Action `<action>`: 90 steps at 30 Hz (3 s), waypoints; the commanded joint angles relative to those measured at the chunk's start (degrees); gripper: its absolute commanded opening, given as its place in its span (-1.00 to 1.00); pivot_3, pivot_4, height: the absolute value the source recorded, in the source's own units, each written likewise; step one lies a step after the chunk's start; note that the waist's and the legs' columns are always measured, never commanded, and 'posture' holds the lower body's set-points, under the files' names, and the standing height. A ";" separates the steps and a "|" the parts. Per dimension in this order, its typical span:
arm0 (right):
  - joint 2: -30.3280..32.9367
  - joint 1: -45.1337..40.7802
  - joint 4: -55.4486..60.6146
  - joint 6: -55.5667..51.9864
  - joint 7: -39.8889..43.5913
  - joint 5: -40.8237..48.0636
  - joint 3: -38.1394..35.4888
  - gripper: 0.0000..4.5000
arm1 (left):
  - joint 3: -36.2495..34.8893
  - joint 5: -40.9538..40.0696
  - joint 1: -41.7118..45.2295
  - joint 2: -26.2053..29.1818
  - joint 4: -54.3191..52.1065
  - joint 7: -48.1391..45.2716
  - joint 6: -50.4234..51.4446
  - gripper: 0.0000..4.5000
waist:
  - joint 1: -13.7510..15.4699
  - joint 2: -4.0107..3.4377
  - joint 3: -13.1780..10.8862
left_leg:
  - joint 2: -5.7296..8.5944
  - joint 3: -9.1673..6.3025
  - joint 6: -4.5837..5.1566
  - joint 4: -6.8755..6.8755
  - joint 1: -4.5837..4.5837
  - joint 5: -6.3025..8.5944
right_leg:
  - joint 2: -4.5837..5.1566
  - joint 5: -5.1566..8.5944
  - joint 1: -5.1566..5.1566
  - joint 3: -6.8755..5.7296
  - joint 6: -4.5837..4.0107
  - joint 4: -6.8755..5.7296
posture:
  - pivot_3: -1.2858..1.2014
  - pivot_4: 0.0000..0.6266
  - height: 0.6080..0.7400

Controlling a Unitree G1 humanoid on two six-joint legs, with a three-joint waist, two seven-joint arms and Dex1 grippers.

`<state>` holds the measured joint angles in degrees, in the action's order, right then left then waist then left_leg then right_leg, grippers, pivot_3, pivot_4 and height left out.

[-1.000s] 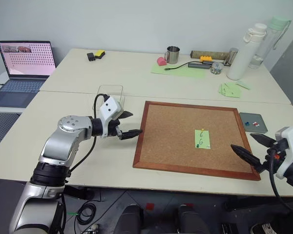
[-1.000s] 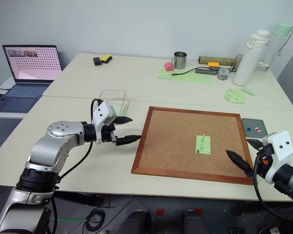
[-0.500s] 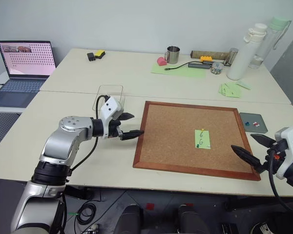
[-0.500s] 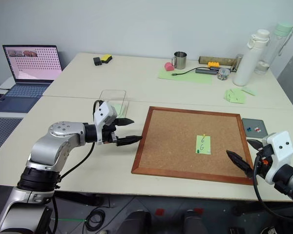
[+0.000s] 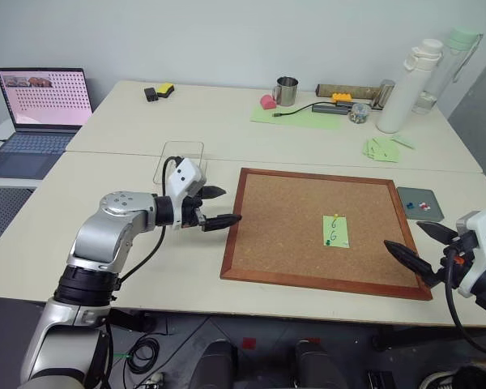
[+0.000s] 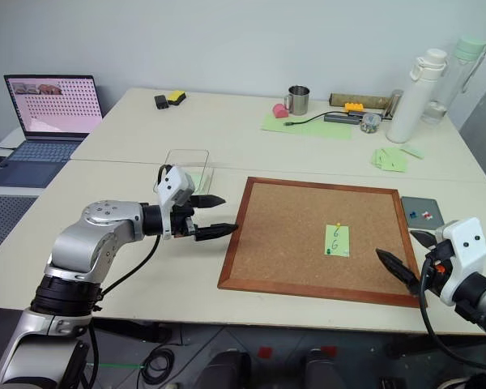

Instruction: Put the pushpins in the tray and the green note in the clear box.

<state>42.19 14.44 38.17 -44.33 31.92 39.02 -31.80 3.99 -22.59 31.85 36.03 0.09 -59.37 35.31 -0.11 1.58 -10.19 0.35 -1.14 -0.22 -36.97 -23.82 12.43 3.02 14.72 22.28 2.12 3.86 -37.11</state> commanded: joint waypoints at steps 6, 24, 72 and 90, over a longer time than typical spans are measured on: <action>-3.66 -4.57 0.63 2.60 -4.58 -4.14 9.03 1.00 | 1.24 -5.33 -0.75 -4.82 -9.19 1.54 3.19 0.17 | -0.04 0.00 0.00 | 0.00 0.00 0.00 -0.01 0.01 0.00 | 0.00 0.00 0.00 0.01 0.00 -0.03 | 0.03 -0.52 1.00; -9.23 -12.00 -6.87 7.39 -6.14 -12.23 22.35 1.00 | 11.17 6.51 -2.49 -15.46 1.59 8.02 -10.78 -0.97 | 0.00 -0.01 0.01 | 0.04 0.00 0.01 -0.03 0.04 -0.01 | -0.02 -0.01 -0.02 0.01 0.00 -0.02 | 0.03 -0.52 1.00; -21.89 -25.48 -28.96 19.92 -6.10 -17.56 25.66 -0.99 | 15.83 16.37 -3.22 -19.04 10.92 9.73 -13.03 -1.00 | -0.09 -0.19 0.16 | 0.06 -0.03 0.01 -0.01 0.06 -0.01 | -0.04 -0.02 -0.01 -0.01 -0.01 -0.11 | 0.03 -0.52 1.00; -19.17 -22.84 -19.76 13.83 -7.96 -14.98 20.33 -0.99 | 15.15 18.37 -2.68 -20.06 13.76 13.26 -13.23 -1.00 | -0.10 -0.27 0.21 | 0.06 -0.02 0.02 -0.02 0.23 -0.02 | -0.03 -0.02 -0.15 0.02 0.00 -0.13 | 0.03 -0.52 1.00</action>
<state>22.13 -7.77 15.76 -30.23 24.59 22.30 -8.50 18.96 -6.49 29.36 15.55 11.36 -48.05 21.05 -0.21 1.30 -9.97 0.41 -1.16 -0.20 -36.99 -23.59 12.42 2.98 14.69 22.13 2.14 3.86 -37.24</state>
